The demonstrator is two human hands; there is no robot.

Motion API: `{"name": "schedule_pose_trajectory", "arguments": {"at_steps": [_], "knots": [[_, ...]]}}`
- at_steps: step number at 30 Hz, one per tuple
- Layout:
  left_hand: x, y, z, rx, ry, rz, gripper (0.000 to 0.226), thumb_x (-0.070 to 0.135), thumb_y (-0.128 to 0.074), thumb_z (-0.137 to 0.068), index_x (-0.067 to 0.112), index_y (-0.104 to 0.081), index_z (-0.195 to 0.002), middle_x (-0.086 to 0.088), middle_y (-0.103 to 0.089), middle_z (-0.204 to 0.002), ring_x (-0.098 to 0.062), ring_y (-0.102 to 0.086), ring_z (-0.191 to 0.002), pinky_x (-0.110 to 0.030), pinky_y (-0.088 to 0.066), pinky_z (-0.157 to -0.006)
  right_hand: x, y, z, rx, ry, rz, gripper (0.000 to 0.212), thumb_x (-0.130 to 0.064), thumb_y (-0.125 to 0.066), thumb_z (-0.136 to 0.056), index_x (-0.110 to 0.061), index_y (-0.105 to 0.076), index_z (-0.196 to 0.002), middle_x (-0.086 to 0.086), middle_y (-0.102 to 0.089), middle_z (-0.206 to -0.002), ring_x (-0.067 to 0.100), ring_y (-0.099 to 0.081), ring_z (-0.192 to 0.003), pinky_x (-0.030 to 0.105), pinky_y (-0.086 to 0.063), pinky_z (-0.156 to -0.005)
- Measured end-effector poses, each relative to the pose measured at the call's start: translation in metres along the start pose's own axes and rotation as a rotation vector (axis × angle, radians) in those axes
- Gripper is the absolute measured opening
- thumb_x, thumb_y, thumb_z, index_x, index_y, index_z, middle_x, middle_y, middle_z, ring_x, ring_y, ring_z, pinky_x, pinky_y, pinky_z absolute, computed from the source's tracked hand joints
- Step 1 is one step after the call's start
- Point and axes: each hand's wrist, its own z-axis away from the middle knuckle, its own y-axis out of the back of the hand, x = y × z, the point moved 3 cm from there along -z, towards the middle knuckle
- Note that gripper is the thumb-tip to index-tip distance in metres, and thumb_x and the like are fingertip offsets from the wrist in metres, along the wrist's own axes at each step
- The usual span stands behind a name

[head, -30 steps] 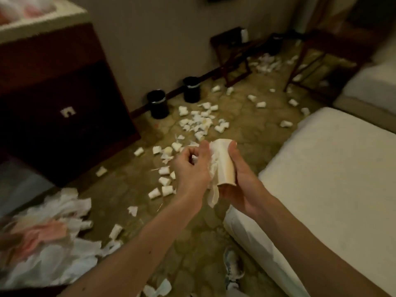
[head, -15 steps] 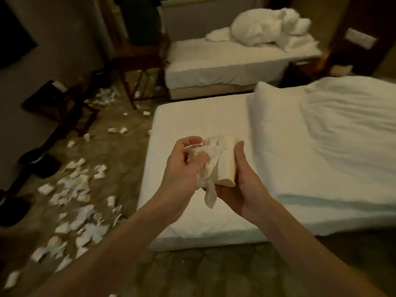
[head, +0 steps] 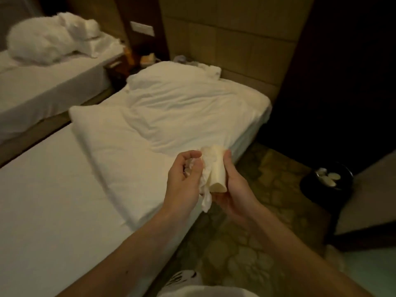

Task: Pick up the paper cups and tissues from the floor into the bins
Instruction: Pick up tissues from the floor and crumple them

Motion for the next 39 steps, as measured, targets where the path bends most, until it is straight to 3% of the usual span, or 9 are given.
{"name": "schedule_pose_trajectory", "arguments": {"at_steps": [3, 6, 10, 17, 21, 25, 31, 36, 39], "knots": [[-0.012, -0.063, -0.034, -0.169, 0.043, -0.009, 0.016, 0.032, -0.058, -0.096, 0.02, -0.061, -0.107, -0.003, -0.065, -0.105, -0.018, -0.064, -0.093, -0.027, -0.054, -0.068, -0.023, 0.057, -0.015, 0.195, 0.054, -0.109, 0.07, -0.062, -0.057, -0.079, -0.017, -0.051, -0.133, 0.01, -0.069, -0.12, 0.028, -0.07, -0.104, 0.049, -0.055, -0.092], [-0.031, -0.119, -0.072, -0.328, 0.083, -0.059, 0.045, 0.048, -0.074, -0.081, 0.028, -0.056, -0.116, -0.006, -0.062, -0.119, -0.025, -0.064, -0.105, -0.042, -0.058, -0.081, -0.043, 0.106, -0.038, 0.327, 0.114, -0.159, 0.066, -0.062, -0.06, -0.079, -0.021, -0.05, -0.129, 0.009, -0.071, -0.116, 0.026, -0.072, -0.098, 0.045, -0.06, -0.081], [-0.057, -0.183, -0.137, -0.474, 0.11, -0.101, 0.047, 0.045, -0.078, -0.073, 0.034, -0.057, -0.114, -0.002, -0.064, -0.118, -0.021, -0.067, -0.104, -0.05, -0.058, -0.086, -0.075, 0.159, -0.083, 0.487, 0.165, -0.216, 0.071, -0.064, -0.064, -0.067, -0.022, -0.051, -0.123, 0.007, -0.072, -0.108, 0.02, -0.074, -0.089, 0.038, -0.06, -0.066], [-0.093, -0.293, -0.263, -0.662, 0.28, -0.097, 0.039, 0.057, -0.073, -0.073, 0.044, -0.058, -0.106, 0.001, -0.065, -0.115, -0.024, -0.068, -0.102, -0.05, -0.06, -0.08, -0.149, 0.245, -0.16, 0.542, 0.185, -0.357, 0.064, -0.04, -0.073, -0.074, -0.021, -0.047, -0.13, 0.011, -0.064, -0.124, 0.023, -0.07, -0.104, 0.039, -0.058, -0.081], [-0.101, -0.383, -0.303, -0.846, 0.417, -0.069, 0.043, 0.048, -0.069, -0.081, 0.031, -0.052, -0.116, -0.008, -0.064, -0.117, -0.024, -0.071, -0.097, -0.041, -0.06, -0.073, -0.191, 0.3, -0.172, 0.608, 0.279, -0.514, 0.071, -0.021, -0.072, -0.075, -0.024, -0.042, -0.14, 0.016, -0.058, -0.131, 0.03, -0.064, -0.113, 0.037, -0.057, -0.081], [-0.11, -0.478, -0.319, -1.115, 0.534, -0.152, 0.054, 0.048, -0.056, -0.086, 0.022, -0.04, -0.13, -0.01, -0.06, -0.123, -0.019, -0.072, -0.096, -0.03, -0.058, -0.071, -0.222, 0.366, -0.174, 0.739, 0.325, -0.604, 0.074, -0.021, -0.076, -0.075, -0.034, -0.043, -0.14, 0.008, -0.066, -0.125, 0.027, -0.068, -0.109, 0.043, -0.057, -0.084], [-0.161, -0.622, -0.34, -1.295, 0.559, -0.396, 0.044, 0.046, -0.037, -0.102, 0.02, -0.034, -0.137, -0.008, -0.055, -0.129, -0.024, -0.06, -0.116, -0.044, -0.052, -0.099, -0.251, 0.499, -0.198, 0.857, 0.365, -0.803, 0.07, -0.016, -0.079, -0.074, -0.034, -0.049, -0.135, 0.009, -0.067, -0.124, 0.029, -0.068, -0.11, 0.045, -0.056, -0.077], [-0.248, -0.739, -0.366, -1.344, 0.542, -0.545, 0.051, 0.047, -0.055, -0.093, 0.018, -0.044, -0.132, -0.008, -0.063, -0.123, -0.022, -0.068, -0.104, -0.038, -0.058, -0.085, -0.248, 0.629, -0.24, 0.94, 0.378, -0.866, 0.071, -0.019, -0.083, -0.07, -0.032, -0.051, -0.133, 0.009, -0.067, -0.124, 0.029, -0.069, -0.107, 0.04, -0.056, -0.076], [-0.32, -0.798, -0.384, -1.342, 0.51, -0.705, 0.063, 0.062, -0.062, -0.082, 0.021, -0.056, -0.13, -0.016, -0.057, -0.131, -0.034, -0.061, -0.115, -0.051, -0.053, -0.095, -0.231, 0.705, -0.268, 1.048, 0.355, -0.909, 0.061, -0.017, -0.078, -0.076, -0.027, -0.053, -0.13, 0.011, -0.067, -0.123, 0.03, -0.07, -0.105, 0.039, -0.057, -0.075]]}}
